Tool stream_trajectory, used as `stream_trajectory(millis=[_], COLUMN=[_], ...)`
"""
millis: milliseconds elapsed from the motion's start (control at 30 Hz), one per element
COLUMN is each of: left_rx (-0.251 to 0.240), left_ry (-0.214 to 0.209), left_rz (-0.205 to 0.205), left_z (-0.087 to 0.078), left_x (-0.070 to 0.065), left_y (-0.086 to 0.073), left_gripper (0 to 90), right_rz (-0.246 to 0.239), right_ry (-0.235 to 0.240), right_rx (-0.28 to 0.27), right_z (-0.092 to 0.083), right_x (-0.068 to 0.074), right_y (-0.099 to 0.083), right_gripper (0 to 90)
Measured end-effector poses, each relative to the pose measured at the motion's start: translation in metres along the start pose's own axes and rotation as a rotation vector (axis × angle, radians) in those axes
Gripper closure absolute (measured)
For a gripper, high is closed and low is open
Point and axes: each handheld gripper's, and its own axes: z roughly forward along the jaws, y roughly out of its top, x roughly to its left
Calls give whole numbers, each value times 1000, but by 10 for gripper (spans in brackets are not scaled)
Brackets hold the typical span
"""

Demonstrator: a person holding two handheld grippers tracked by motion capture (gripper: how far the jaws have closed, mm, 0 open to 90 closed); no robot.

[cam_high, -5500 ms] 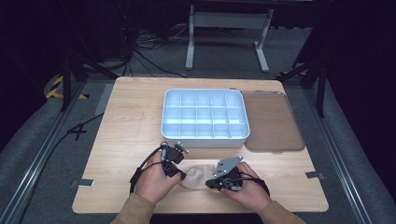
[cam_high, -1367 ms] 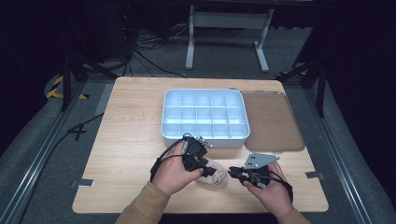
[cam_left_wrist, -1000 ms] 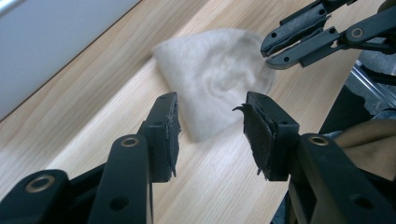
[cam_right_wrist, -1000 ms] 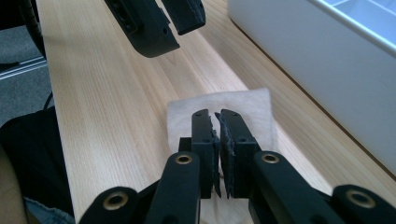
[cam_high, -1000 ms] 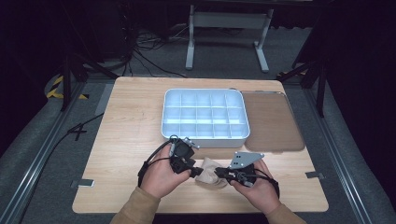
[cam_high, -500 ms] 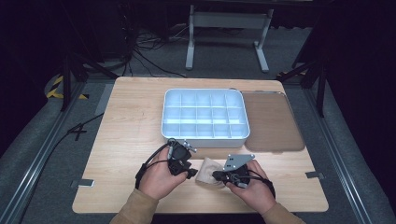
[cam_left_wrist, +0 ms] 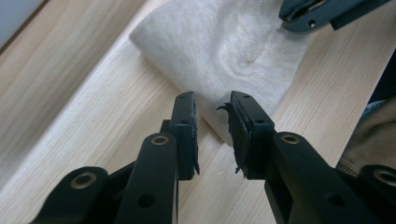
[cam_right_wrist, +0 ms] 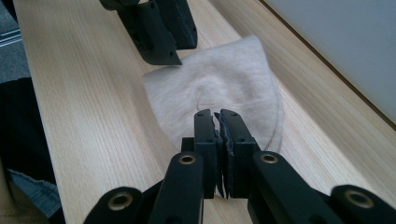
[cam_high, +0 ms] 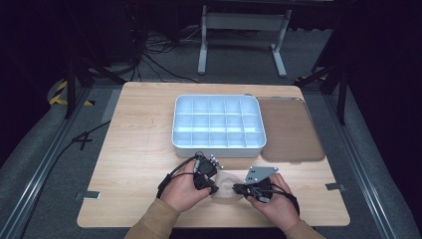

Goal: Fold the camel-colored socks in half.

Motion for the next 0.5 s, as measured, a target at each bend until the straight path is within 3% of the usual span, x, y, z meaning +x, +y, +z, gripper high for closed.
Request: stream_trajectory(millis=[67,233,267,500], left_rx=[8,-18,-53,-154], left_ry=[-4,0,12,10], left_rz=[21,19,32,96], left_z=[0,-4,-8,-10], left_x=[-1,-3,-4,-17], left_y=[2,4,7,16], left_gripper=[716,715,716,749], right_rz=[9,20,29,39], right_ry=[-6,-11,-10,-5], right_rx=[2,10,17,22], right_z=[-1,-1,1,4], right_x=[-2,-5,-6,-8], right_y=[-3,-8,-11,-15], right_gripper=[860,859,858,855])
